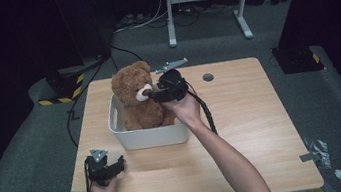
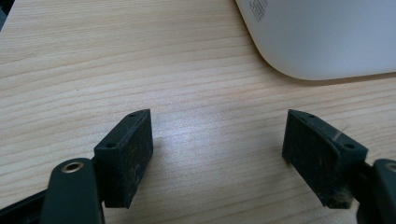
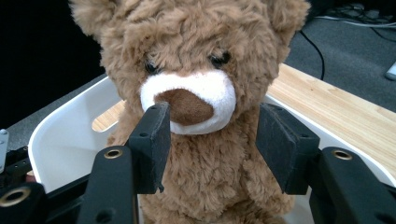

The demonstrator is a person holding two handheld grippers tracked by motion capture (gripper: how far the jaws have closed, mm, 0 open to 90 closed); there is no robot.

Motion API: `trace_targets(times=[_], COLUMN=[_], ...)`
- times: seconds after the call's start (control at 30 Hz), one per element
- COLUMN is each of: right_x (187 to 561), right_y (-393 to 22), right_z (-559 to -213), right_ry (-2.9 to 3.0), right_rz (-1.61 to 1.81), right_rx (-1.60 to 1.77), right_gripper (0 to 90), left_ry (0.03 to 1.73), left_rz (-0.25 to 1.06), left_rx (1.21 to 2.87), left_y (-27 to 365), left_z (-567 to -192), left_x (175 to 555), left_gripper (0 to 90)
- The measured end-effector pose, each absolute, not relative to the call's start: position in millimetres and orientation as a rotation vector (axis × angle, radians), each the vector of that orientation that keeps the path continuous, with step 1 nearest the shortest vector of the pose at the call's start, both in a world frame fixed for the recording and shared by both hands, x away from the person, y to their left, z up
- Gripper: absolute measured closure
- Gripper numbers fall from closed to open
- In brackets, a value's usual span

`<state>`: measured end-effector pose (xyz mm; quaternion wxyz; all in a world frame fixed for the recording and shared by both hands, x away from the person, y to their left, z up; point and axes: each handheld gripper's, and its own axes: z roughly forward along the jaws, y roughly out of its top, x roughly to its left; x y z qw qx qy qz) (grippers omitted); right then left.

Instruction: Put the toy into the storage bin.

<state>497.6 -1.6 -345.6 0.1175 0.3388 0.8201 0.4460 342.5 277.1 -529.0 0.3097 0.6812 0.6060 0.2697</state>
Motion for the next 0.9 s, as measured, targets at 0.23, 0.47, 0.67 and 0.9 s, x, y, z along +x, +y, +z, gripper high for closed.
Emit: trace_targets(times=[0.23,0.47,0.67,0.9], right_x=[494,487,481,476], right_y=[-12,-18,-24,-37], right_z=[-342,-336,-331,-328], right_ry=[2.376,2.348,2.335,2.303], right_rz=[1.319,1.335,1.339,1.384], right_rx=[0.996,0.967,0.948,0.948], right_gripper=[45.3,45.5,45.5,46.3], left_ry=[1.601,1.6,1.601,1.6], left_rz=[0.713,0.716,0.715,0.715], left_rx=[1.801,1.802,1.802,1.802], left_y=[277,277,277,277], left_z=[-529,-529,-529,-529], left_x=[342,342,342,342], left_gripper=[24.3,24.4,24.4,24.4])
